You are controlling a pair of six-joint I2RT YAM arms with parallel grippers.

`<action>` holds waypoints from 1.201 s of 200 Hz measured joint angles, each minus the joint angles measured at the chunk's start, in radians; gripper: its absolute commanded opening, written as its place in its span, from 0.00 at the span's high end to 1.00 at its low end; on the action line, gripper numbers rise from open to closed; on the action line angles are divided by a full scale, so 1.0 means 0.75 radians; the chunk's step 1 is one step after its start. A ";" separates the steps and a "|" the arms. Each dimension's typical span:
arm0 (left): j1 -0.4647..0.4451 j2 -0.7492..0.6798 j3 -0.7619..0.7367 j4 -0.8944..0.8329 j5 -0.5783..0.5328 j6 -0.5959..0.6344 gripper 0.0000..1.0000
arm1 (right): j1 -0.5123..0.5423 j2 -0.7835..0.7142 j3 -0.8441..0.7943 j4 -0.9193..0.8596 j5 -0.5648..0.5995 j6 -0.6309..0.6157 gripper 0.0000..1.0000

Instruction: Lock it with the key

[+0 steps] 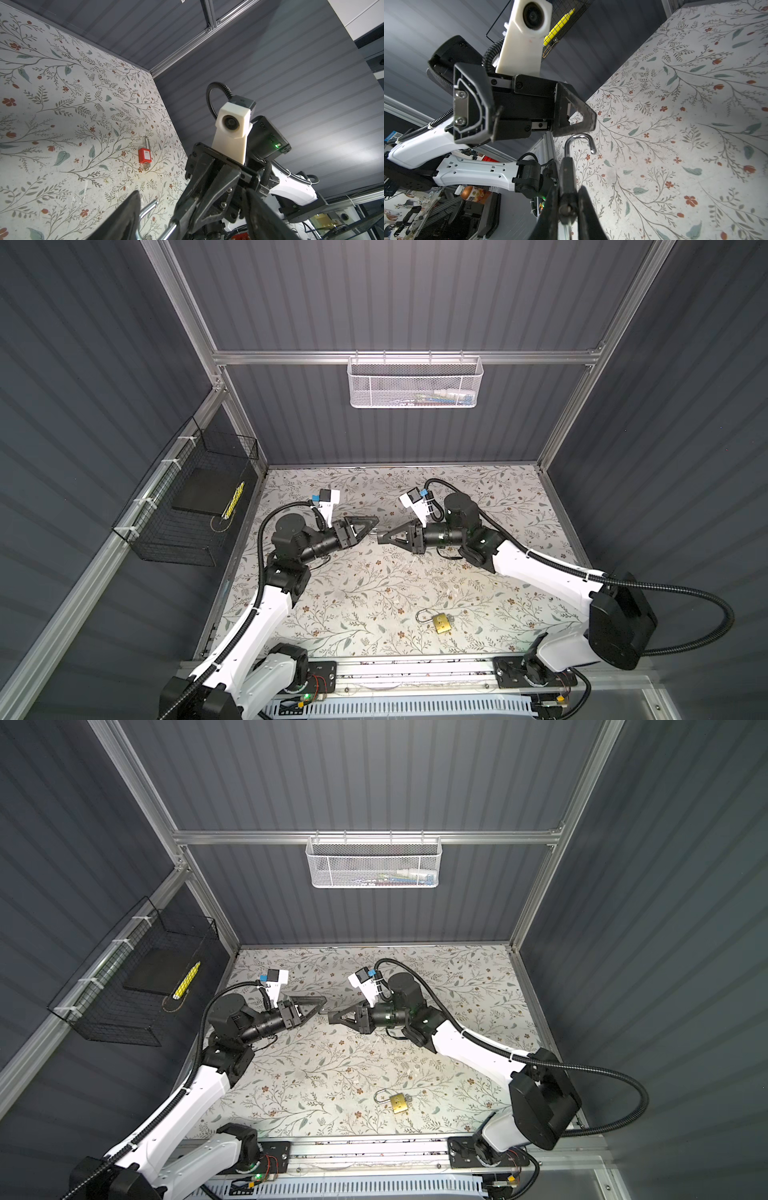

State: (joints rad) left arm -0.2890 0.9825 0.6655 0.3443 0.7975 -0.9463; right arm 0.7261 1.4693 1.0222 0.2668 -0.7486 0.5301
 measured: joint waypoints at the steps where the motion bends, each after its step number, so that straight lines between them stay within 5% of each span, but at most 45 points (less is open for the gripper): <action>1: 0.000 0.001 -0.001 0.000 0.001 0.000 0.22 | 0.000 0.001 0.001 0.000 0.000 0.000 1.00; 129: -0.001 0.002 -0.001 -0.039 0.012 0.021 0.24 | -0.053 0.042 0.009 0.127 -0.061 0.061 1.00; 240: -0.001 -0.010 -0.001 -0.044 0.052 0.036 0.47 | -0.097 0.007 -0.029 0.249 -0.107 0.134 1.00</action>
State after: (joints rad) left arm -0.2893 0.9749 0.6647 0.3111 0.8364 -0.9192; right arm 0.6533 1.4742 1.0004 0.4534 -0.8291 0.6304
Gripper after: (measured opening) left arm 0.546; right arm 0.145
